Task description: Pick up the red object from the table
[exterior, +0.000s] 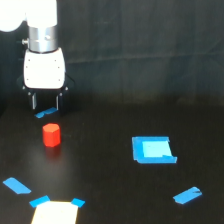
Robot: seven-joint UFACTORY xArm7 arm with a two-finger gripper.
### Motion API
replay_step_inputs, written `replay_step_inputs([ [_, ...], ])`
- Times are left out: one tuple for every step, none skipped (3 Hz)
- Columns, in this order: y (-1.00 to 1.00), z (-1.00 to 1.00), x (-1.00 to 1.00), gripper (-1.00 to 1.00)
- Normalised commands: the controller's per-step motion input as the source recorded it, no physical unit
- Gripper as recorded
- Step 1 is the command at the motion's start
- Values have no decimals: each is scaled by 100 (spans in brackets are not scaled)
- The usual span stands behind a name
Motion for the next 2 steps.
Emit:
replay_step_inputs([
  [-75,-10,19,83],
  [-100,-36,16,55],
])
